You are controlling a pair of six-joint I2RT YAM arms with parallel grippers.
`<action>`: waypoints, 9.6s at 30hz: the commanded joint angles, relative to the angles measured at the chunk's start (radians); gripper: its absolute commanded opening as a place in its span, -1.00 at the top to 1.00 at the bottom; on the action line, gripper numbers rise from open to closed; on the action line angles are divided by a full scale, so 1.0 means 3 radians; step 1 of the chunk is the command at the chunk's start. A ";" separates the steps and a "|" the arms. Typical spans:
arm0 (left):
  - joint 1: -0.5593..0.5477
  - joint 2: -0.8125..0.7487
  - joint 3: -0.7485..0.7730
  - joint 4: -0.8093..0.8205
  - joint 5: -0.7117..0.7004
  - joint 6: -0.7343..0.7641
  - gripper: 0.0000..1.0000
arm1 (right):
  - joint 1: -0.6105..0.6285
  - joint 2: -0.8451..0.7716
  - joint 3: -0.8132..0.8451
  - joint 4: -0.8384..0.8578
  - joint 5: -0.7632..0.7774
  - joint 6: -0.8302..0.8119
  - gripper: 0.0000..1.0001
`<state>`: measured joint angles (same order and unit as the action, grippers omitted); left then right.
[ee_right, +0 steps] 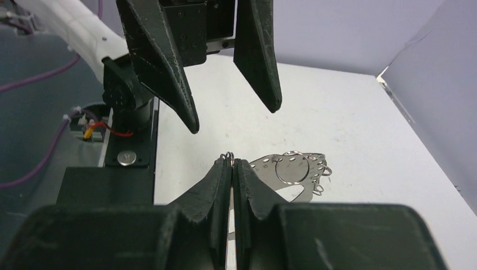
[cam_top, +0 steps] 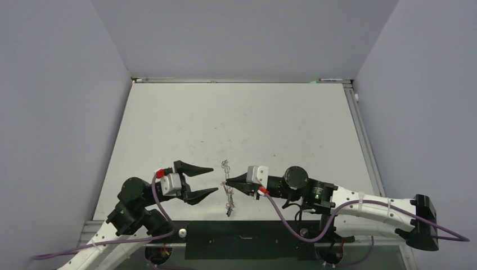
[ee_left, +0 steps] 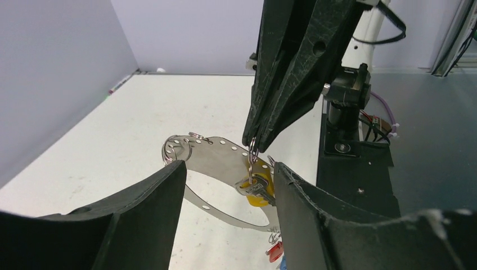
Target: Put the keys on the keyring
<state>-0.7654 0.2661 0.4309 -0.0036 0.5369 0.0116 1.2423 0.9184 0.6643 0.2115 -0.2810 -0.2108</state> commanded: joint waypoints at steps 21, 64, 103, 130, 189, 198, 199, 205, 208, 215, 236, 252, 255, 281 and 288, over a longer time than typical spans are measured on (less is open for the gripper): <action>0.0190 0.0285 0.0146 0.1149 0.0372 -0.0507 0.08 | -0.0133 0.0388 -0.0719 0.4065 0.0216 0.1204 0.90; 0.0225 0.0532 0.0032 0.1402 0.0844 -0.0928 0.50 | -0.0127 0.0354 -0.0481 0.2871 -0.0297 0.1026 0.90; 0.0241 0.0521 0.0489 0.0116 0.0437 -0.0146 1.00 | -0.0085 0.0048 -0.0042 0.1154 -0.0272 0.0512 0.29; -0.0511 0.0978 0.0941 -0.1217 -0.0527 0.0722 1.00 | 0.0087 0.0437 0.1008 -0.1516 -0.0045 -0.0524 0.22; 0.0062 0.0161 0.0299 0.0016 0.0169 0.0005 0.02 | 0.0122 -0.0162 0.0026 0.0230 0.0266 -0.0400 0.90; 0.0254 0.0418 0.0207 0.0531 0.0595 -0.0361 0.19 | 0.0129 -0.0257 -0.0062 0.0568 0.0203 -0.0304 0.90; 0.0256 0.0445 0.0201 0.0557 0.0622 -0.0377 0.20 | 0.0129 -0.0246 -0.0062 0.0594 0.0197 -0.0299 0.90; 0.0256 0.0483 0.0176 0.0610 0.0667 -0.0447 0.30 | 0.0128 -0.0208 -0.0146 0.0849 0.0185 -0.0251 0.90; 0.0256 0.0463 0.0157 0.0626 0.0652 -0.0468 0.31 | 0.0128 -0.0202 -0.0193 0.0979 0.0178 -0.0212 0.90; 0.0256 0.0533 0.0118 0.0860 0.0735 -0.0641 0.38 | 0.0126 -0.0114 -0.0190 0.1151 0.0098 -0.0128 0.90; 0.0256 0.0575 0.0113 0.0774 0.0739 -0.0597 0.65 | 0.0129 0.0053 -0.0184 0.1455 0.0029 -0.0049 0.90; 0.0278 0.0471 0.0072 0.0910 0.0729 -0.0662 0.44 | 0.0128 0.0083 -0.0166 0.1422 0.0017 -0.0039 0.90; 0.0286 0.0473 0.0072 0.0908 0.0726 -0.0663 0.46 | 0.0132 0.0097 -0.0164 0.1429 0.0014 -0.0037 0.90; 0.0291 0.0365 0.0204 0.0359 0.0511 -0.0254 1.00 | 0.0129 0.0059 -0.0034 0.1051 -0.0137 -0.0047 0.89; 0.0294 0.0347 0.0230 0.0273 0.0458 -0.0198 1.00 | 0.0127 0.0010 0.0202 0.0435 -0.0022 -0.0073 0.60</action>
<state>-0.6853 0.3798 0.4503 0.0952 0.7284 -0.0795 1.2770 0.9535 0.6426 0.3923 -0.2676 -0.2298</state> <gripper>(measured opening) 0.007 0.150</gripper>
